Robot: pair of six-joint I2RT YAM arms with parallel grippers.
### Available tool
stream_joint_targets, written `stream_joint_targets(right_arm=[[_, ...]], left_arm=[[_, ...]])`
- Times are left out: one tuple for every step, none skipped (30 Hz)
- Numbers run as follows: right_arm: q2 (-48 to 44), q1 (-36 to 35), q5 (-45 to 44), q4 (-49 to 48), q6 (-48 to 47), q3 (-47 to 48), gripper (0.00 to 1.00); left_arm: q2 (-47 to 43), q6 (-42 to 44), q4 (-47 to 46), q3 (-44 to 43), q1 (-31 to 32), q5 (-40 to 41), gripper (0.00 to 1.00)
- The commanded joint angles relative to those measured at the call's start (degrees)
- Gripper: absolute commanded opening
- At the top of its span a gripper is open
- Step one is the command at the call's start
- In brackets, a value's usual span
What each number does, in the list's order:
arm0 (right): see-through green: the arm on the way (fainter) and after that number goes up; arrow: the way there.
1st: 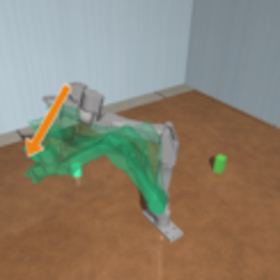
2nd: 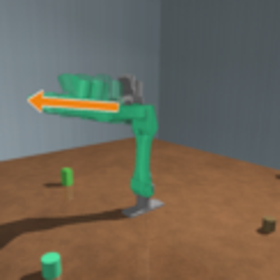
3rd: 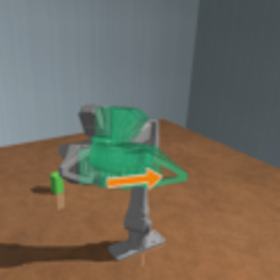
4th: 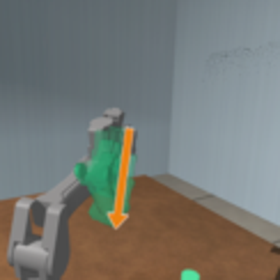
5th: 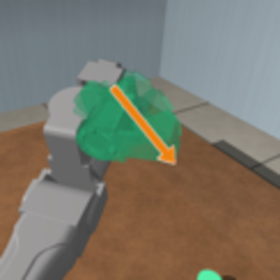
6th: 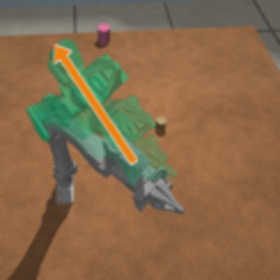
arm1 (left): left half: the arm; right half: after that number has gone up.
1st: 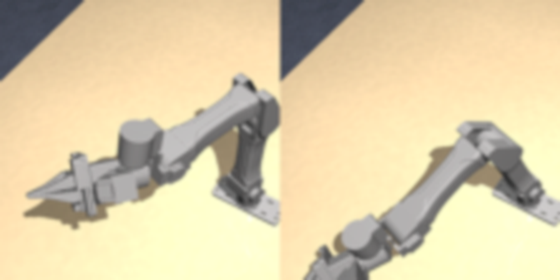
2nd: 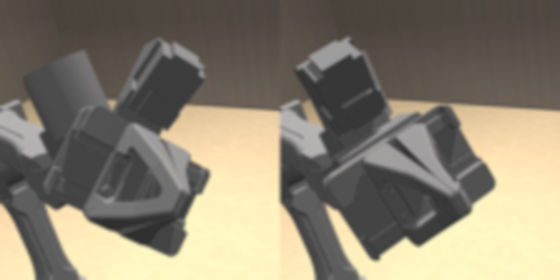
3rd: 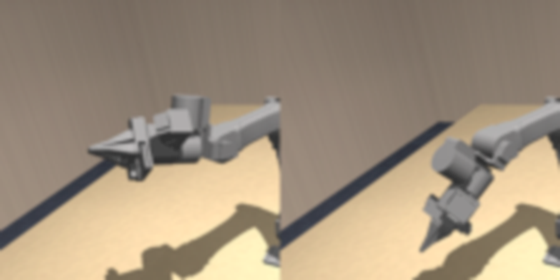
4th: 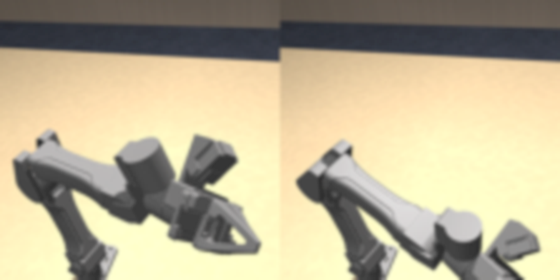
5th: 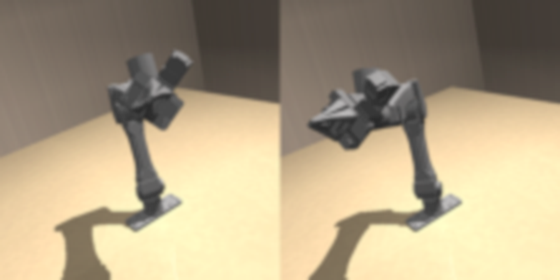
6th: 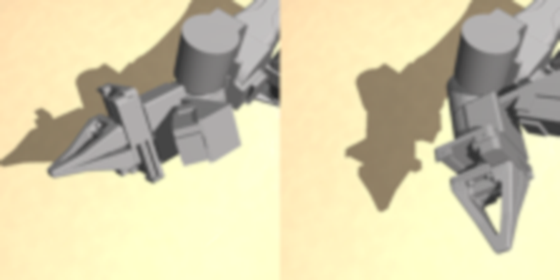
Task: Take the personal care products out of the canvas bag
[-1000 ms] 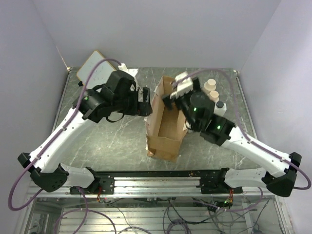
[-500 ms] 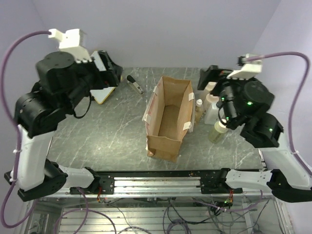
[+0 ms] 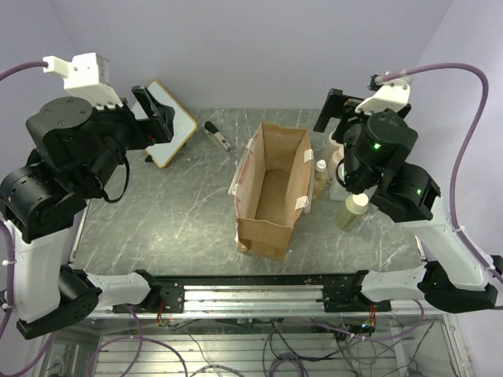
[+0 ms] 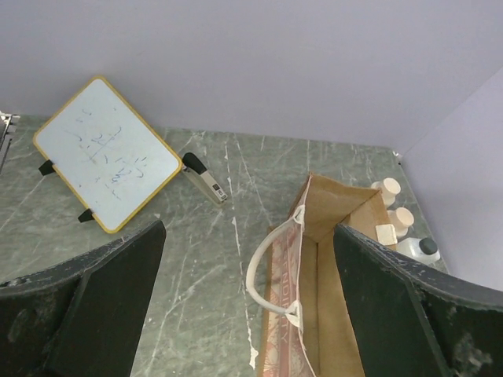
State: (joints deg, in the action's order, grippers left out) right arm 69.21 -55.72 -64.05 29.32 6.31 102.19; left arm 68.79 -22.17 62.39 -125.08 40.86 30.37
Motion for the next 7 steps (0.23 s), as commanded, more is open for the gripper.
stream_joint_targets(right_arm=[[-0.25,-0.06,-3.15,0.35,0.24,1.32,1.00],[-0.53,-0.05,-2.91,-0.10,0.32,0.97,1.00],[-0.87,-0.01,-1.97,-1.03,-0.35,0.27,1.00],[-1.37,-0.05,-0.54,-2.08,-1.20,-0.66,1.00],[-1.80,-0.05,-0.11,-3.23,-1.87,-1.12,1.00],[-1.84,-0.02,-0.22,-3.85,-2.17,-1.15,1.00],[-1.84,-0.02,-0.90,-4.43,-2.70,-1.06,1.00]], left_arm=[[0.03,1.34,-1.52,-0.01,-0.31,2.01,0.99],[-0.04,1.34,-1.44,0.01,-0.26,2.10,0.99],[-0.26,1.34,-1.52,0.17,-0.28,2.10,0.99],[-0.43,1.41,-1.75,0.45,-0.27,2.07,0.99],[-0.59,1.38,-1.99,0.83,-0.28,1.99,0.99],[-0.80,1.35,-2.31,1.21,-0.27,1.85,0.99],[-0.85,1.34,-2.56,1.50,-0.32,1.64,0.99]])
